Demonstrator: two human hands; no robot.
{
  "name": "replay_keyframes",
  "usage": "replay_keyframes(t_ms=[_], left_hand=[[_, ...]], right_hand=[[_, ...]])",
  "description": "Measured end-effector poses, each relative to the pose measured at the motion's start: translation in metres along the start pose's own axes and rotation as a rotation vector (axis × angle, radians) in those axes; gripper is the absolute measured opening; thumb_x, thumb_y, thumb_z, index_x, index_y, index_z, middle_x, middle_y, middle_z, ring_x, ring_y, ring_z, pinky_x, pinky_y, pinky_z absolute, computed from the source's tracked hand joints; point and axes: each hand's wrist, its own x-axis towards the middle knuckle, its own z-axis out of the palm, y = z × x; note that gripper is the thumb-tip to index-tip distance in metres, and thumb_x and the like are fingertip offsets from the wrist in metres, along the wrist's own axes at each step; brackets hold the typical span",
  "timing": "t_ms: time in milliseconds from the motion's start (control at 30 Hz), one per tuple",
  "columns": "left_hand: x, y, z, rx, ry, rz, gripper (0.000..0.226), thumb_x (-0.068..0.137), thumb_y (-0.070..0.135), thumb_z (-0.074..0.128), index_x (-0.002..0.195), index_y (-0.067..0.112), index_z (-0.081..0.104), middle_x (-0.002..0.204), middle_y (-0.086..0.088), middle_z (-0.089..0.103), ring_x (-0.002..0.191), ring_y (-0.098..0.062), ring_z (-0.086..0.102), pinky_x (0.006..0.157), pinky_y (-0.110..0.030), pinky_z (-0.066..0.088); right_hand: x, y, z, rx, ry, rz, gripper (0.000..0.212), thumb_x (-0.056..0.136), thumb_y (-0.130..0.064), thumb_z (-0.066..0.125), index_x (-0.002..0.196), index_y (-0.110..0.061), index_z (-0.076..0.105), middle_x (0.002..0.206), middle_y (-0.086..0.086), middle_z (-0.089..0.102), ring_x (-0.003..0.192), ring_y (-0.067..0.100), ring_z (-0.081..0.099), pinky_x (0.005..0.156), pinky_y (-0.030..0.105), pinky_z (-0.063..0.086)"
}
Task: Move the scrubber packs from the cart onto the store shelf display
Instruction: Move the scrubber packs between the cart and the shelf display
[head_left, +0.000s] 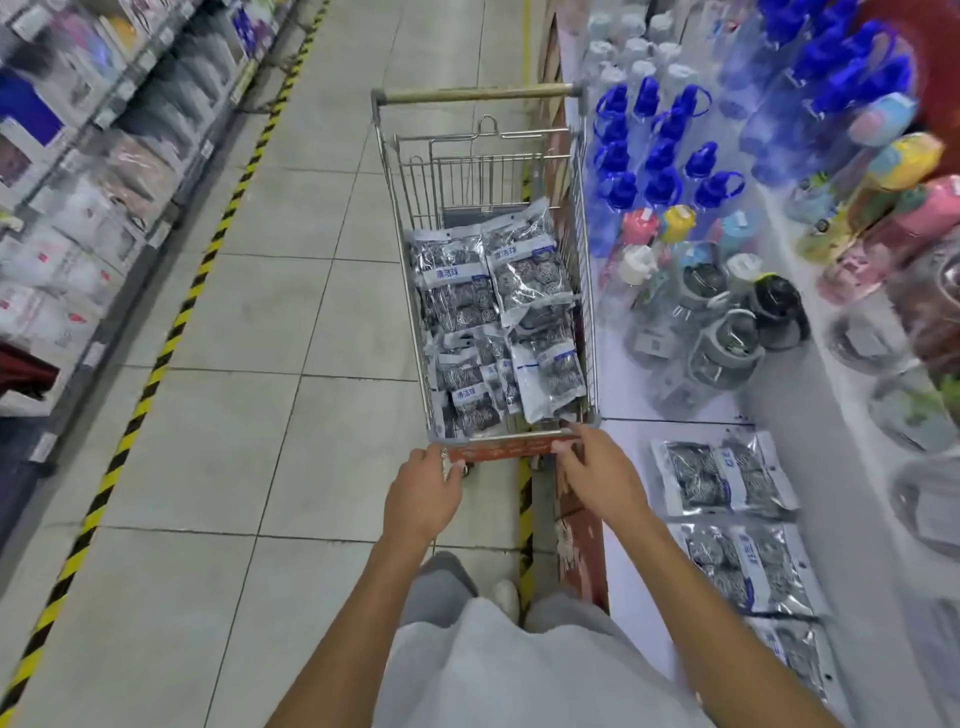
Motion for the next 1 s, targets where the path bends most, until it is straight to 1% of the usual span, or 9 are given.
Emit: replay_keyframes(t_ms=[267, 367, 467, 567, 667, 767, 800, 900, 1000], left_hand=[[0.132, 0.013, 0.004, -0.133, -0.205, -0.116, 0.037, 0.104, 0.030, 0.052, 0.131, 0.006, 0.058, 0.128, -0.017, 0.064, 0.120, -0.035, 0.061, 0.091, -0.036, 0.047], [0.183, 0.015, 0.012, -0.154, -0.281, -0.156, 0.037, 0.104, 0.035, 0.052, 0.126, 0.006, 0.059, 0.118, -0.014, 0.068, 0.107, -0.034, 0.065, 0.085, -0.036, 0.052], [0.229, 0.021, 0.028, -0.187, -0.337, -0.200, 0.053, 0.104, 0.038, 0.053, 0.146, 0.006, 0.049, 0.133, -0.017, 0.064, 0.107, -0.028, 0.066, 0.094, -0.036, 0.051], [0.270, 0.027, 0.045, -0.308, -0.401, -0.303, 0.061, 0.104, 0.031, 0.057, 0.156, 0.006, 0.038, 0.137, -0.014, 0.059, 0.086, -0.013, 0.063, 0.088, -0.031, 0.052], [0.310, 0.022, 0.072, -0.358, -0.424, -0.424, 0.061, 0.099, 0.031, 0.062, 0.152, 0.008, 0.041, 0.145, -0.015, 0.057, 0.106, -0.029, 0.066, 0.096, -0.043, 0.056], [0.341, 0.024, 0.091, -0.441, -0.452, -0.517, 0.063, 0.103, 0.024, 0.060, 0.156, 0.007, 0.032, 0.140, -0.009, 0.054, 0.077, -0.012, 0.057, 0.062, -0.015, 0.056], [0.352, 0.024, 0.097, -0.485, -0.457, -0.549, 0.068, 0.103, 0.023, 0.061, 0.159, 0.006, 0.027, 0.143, -0.010, 0.052, 0.077, -0.010, 0.056, 0.063, -0.014, 0.054], [0.382, 0.022, 0.111, -0.564, -0.457, -0.652, 0.082, 0.096, 0.025, 0.071, 0.160, 0.008, 0.023, 0.153, -0.016, 0.048, 0.130, -0.030, 0.056, 0.113, -0.042, 0.046], [0.402, 0.019, 0.127, -0.573, -0.445, -0.711, 0.079, 0.092, 0.023, 0.076, 0.156, 0.010, 0.032, 0.146, -0.015, 0.054, 0.134, -0.034, 0.053, 0.116, -0.051, 0.042]], right_hand=[[0.149, -0.022, -0.003, 0.122, 0.005, 0.215, 0.050, 0.105, -0.035, 0.055, 0.148, -0.010, 0.047, 0.146, 0.012, 0.056, 0.126, 0.029, 0.058, 0.090, 0.032, 0.042], [0.197, -0.026, 0.002, 0.156, -0.001, 0.286, 0.041, 0.105, -0.029, 0.055, 0.143, -0.013, 0.051, 0.138, 0.010, 0.061, 0.113, 0.025, 0.060, 0.082, 0.030, 0.040], [0.243, -0.019, 0.009, 0.136, -0.016, 0.337, 0.031, 0.100, -0.036, 0.057, 0.123, -0.015, 0.055, 0.119, 0.008, 0.066, 0.098, 0.024, 0.060, 0.076, 0.034, 0.043], [0.284, -0.007, 0.017, 0.112, -0.066, 0.411, 0.031, 0.093, -0.032, 0.061, 0.119, -0.015, 0.056, 0.109, 0.007, 0.067, 0.097, 0.029, 0.064, 0.080, 0.039, 0.052], [0.322, 0.009, 0.029, 0.051, -0.085, 0.454, 0.041, 0.088, -0.029, 0.065, 0.122, -0.010, 0.054, 0.112, 0.012, 0.065, 0.099, 0.033, 0.064, 0.081, 0.041, 0.054], [0.346, 0.026, 0.045, -0.013, -0.070, 0.466, 0.058, 0.087, -0.027, 0.066, 0.137, -0.005, 0.046, 0.125, 0.019, 0.060, 0.110, 0.039, 0.063, 0.089, 0.047, 0.055], [0.350, 0.028, 0.048, -0.021, -0.071, 0.475, 0.060, 0.089, -0.025, 0.067, 0.140, -0.005, 0.043, 0.127, 0.020, 0.060, 0.111, 0.039, 0.062, 0.087, 0.045, 0.054], [0.361, 0.036, 0.057, -0.033, -0.079, 0.526, 0.059, 0.093, -0.024, 0.066, 0.142, -0.006, 0.040, 0.120, 0.017, 0.065, 0.105, 0.036, 0.065, 0.076, 0.037, 0.046], [0.369, 0.046, 0.065, -0.028, -0.094, 0.562, 0.059, 0.091, -0.025, 0.069, 0.140, -0.006, 0.043, 0.119, 0.017, 0.065, 0.105, 0.037, 0.065, 0.084, 0.042, 0.055]])
